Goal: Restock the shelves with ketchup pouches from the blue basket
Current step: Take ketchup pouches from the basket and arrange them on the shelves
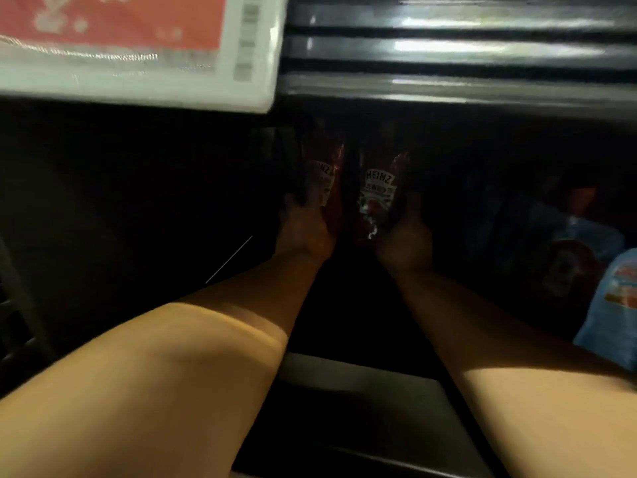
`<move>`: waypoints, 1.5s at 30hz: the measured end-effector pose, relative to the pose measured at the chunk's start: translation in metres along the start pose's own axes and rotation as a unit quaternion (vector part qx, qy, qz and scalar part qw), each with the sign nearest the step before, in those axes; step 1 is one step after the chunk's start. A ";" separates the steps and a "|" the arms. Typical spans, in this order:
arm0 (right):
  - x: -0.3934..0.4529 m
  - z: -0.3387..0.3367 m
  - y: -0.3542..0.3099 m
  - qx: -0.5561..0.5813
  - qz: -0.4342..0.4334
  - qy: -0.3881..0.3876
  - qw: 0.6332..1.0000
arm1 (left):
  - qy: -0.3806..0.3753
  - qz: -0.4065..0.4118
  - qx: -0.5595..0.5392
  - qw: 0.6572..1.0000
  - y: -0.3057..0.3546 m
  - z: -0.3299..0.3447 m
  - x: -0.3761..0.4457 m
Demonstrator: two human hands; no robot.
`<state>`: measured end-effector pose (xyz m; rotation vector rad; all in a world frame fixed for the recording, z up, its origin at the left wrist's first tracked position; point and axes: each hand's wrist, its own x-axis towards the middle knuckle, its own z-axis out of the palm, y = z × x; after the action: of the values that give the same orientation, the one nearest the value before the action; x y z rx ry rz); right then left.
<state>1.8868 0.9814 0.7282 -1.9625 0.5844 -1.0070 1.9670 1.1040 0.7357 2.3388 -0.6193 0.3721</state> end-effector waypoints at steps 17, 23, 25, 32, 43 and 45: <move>0.043 0.027 0.010 0.007 0.049 -0.057 0.997 | 0.000 0.049 -0.075 0.996 -0.010 0.012 0.023; 0.044 0.021 0.011 -0.050 0.056 -0.018 0.997 | -0.045 0.036 -0.033 0.998 -0.010 0.012 0.021; 0.044 0.022 0.008 -0.058 0.063 -0.046 0.995 | -0.051 0.022 -0.033 0.998 -0.010 0.011 0.021; 0.037 0.020 0.005 -0.072 0.005 -0.117 0.990 | -0.092 0.045 -0.006 0.995 -0.008 0.007 0.020; 0.036 0.026 0.008 -0.226 -0.062 -0.211 0.949 | -0.166 -0.009 0.038 0.985 -0.007 0.006 0.020; 0.036 0.024 0.010 -0.143 -0.050 -0.189 0.970 | -0.105 0.001 -0.051 0.993 -0.009 0.000 0.014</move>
<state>1.9266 0.9620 0.7279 -2.3839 0.4353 -0.6040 1.9834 1.1056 0.7369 2.2951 -0.7221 0.0907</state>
